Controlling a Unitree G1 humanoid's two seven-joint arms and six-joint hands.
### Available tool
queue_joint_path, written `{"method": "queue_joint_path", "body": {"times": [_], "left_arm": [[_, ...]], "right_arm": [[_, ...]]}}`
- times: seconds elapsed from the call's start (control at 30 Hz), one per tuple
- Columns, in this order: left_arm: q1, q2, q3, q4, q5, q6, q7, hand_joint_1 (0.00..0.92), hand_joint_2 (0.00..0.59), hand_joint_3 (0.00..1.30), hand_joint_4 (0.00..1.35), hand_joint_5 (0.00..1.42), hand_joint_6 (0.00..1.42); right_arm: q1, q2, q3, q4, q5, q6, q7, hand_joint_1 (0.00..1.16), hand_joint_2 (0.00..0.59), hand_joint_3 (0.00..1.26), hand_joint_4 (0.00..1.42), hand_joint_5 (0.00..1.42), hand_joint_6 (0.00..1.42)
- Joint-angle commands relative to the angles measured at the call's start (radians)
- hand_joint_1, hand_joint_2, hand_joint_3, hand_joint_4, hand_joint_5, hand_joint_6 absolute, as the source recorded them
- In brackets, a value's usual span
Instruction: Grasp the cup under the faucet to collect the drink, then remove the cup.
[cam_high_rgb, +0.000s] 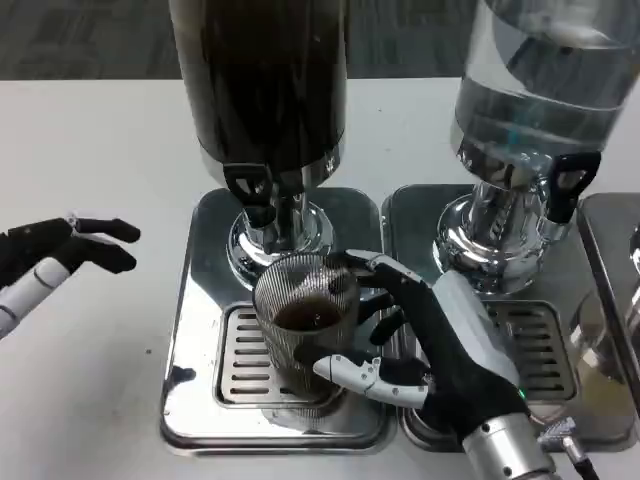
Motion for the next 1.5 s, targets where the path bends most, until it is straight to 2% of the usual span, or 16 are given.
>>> {"method": "queue_joint_path", "body": {"times": [0.03, 0.33, 0.93, 1.2, 1.5], "left_arm": [[-0.005, 0.011, -0.021, -0.002, 0.009, -0.020, -0.024, 0.000, 0.207, 0.41, 0.46, 0.41, 0.26], [0.024, 0.011, -0.058, -0.029, 0.032, -0.067, -0.024, 0.000, 0.201, 0.35, 0.30, 0.33, 0.26], [0.017, 0.018, -0.069, -0.026, 0.039, -0.079, -0.023, 0.000, 0.196, 0.32, 0.30, 0.32, 0.25], [0.037, 0.019, -0.092, -0.050, 0.063, -0.134, -0.021, 0.000, 0.190, 0.32, 0.28, 0.31, 0.25], [0.046, 0.030, -0.116, -0.058, 0.087, -0.186, -0.012, 0.000, 0.149, 0.32, 0.23, 0.27, 0.23]], "right_arm": [[0.005, 0.017, -0.010, -0.047, 0.016, -0.039, -0.028, 0.67, 0.209, 0.37, 0.43, 0.56, 0.73], [0.034, 0.012, -0.023, -0.085, 0.019, -0.038, -0.027, 0.67, 0.208, 0.38, 0.43, 0.58, 0.74], [0.047, 0.017, -0.029, -0.103, 0.027, -0.041, -0.022, 0.67, 0.228, 0.39, 0.45, 0.58, 0.74], [0.067, 0.015, -0.034, -0.133, 0.031, -0.040, -0.023, 0.68, 0.227, 0.39, 0.45, 0.58, 0.74], [0.077, 0.011, -0.043, -0.150, 0.039, -0.040, -0.016, 0.69, 0.226, 0.39, 0.45, 0.58, 0.74]]}}
